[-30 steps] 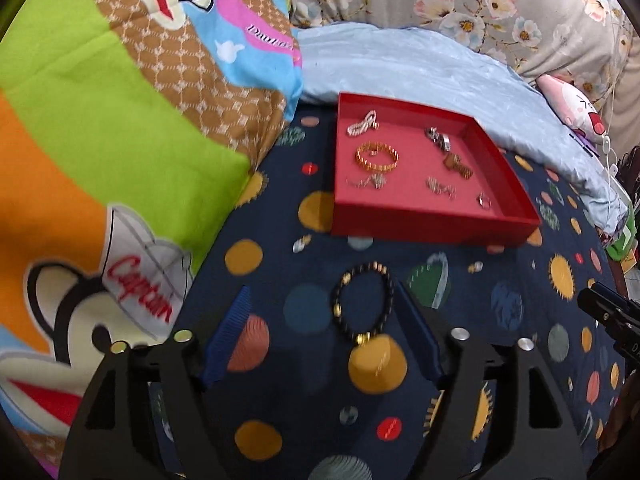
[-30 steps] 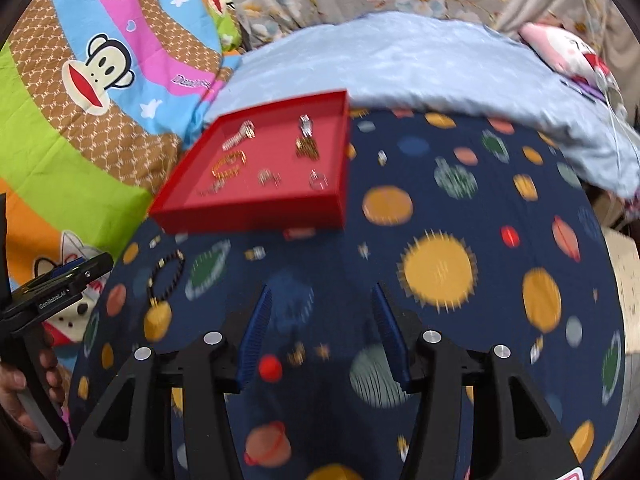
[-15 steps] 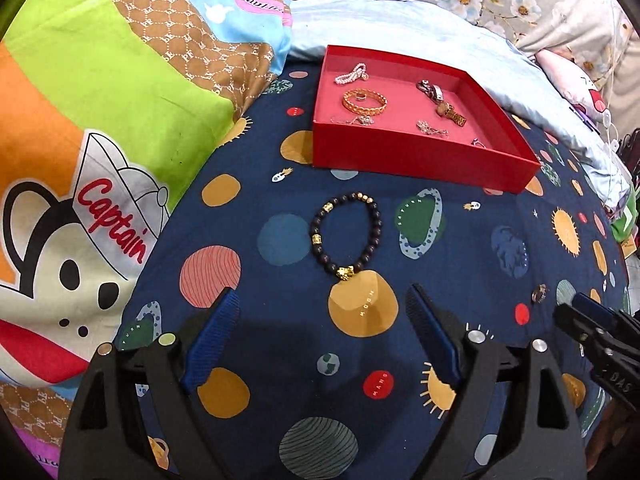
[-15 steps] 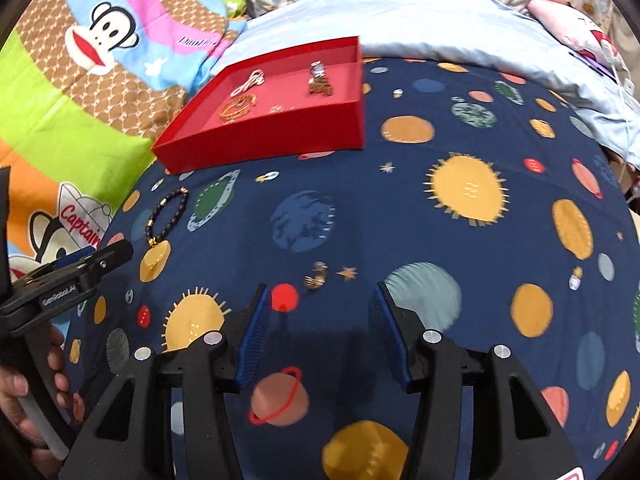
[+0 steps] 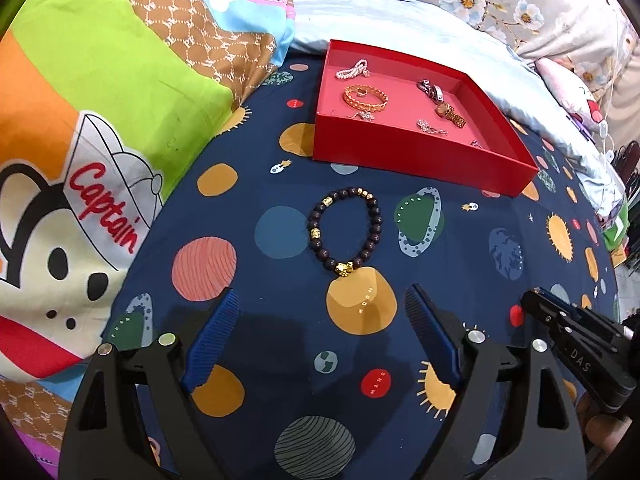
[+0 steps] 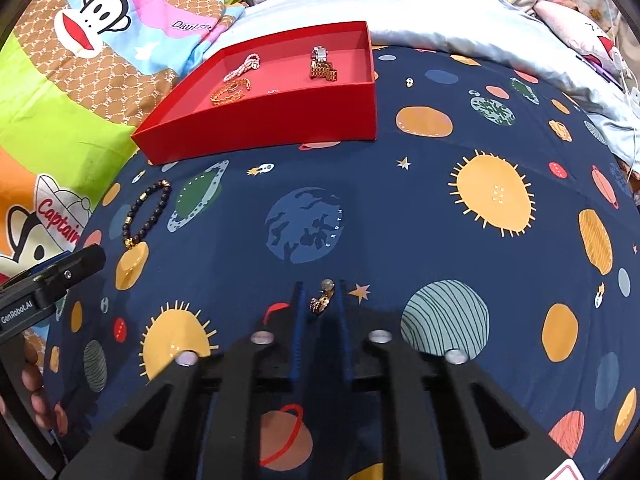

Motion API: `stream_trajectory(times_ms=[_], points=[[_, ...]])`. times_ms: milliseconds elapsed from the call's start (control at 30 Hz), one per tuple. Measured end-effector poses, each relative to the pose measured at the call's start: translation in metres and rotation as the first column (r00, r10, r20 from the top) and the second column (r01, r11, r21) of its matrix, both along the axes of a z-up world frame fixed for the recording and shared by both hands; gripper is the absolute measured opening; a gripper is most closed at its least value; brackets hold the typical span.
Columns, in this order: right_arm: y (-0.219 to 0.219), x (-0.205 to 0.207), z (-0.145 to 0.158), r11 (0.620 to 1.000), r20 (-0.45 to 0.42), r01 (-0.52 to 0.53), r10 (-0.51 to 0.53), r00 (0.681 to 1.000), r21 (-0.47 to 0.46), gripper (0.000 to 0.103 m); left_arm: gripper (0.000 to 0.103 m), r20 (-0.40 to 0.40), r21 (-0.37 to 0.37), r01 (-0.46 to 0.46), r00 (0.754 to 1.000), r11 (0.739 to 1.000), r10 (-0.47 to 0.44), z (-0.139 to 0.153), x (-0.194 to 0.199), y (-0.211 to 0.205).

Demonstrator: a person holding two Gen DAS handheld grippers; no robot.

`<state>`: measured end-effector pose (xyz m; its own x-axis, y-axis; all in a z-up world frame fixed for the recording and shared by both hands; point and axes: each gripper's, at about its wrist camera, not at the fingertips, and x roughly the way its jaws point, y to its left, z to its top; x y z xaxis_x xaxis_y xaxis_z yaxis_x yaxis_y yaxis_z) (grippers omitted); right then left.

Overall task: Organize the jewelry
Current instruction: 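Grasp the black bead bracelet with the left tool while the right tool grasps the gold ring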

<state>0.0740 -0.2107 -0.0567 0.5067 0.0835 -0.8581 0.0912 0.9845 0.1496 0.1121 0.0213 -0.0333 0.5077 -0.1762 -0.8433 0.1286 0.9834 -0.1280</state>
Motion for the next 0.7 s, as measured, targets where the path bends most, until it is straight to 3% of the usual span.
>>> stream_trajectory(times_ms=[167, 400, 467, 600, 700], points=[[0.004, -0.001, 0.001, 1.000, 0.006, -0.008, 0.008, 1.000, -0.029, 0.004, 0.083, -0.006, -0.006, -0.016, 1.000, 1.000, 0.016, -0.003, 0.011, 0.001], [0.005, -0.005, 0.010, 1.000, 0.023, -0.015, 0.015, 1.000, 0.006, 0.004, 0.081, -0.033, -0.039, -0.061, 0.998, 0.997, 0.059, -0.011, 0.036, 0.007], [0.005, -0.006, 0.014, 1.000, 0.028, -0.015, 0.015, 0.999, 0.018, 0.004, 0.075, -0.033, -0.030, -0.076, 0.997, 0.997, 0.075, -0.013, 0.045, 0.009], [0.004, -0.007, 0.019, 0.999, 0.034, -0.018, 0.016, 0.999, 0.042, 0.004, 0.052, -0.056, -0.010, -0.064, 0.996, 0.998, 0.063, -0.022, 0.059, 0.007], [0.005, -0.006, 0.021, 0.999, 0.038, -0.021, 0.019, 0.999, 0.049, 0.004, 0.047, -0.035, 0.037, -0.048, 0.998, 0.998, 0.049, -0.026, 0.062, 0.000]])
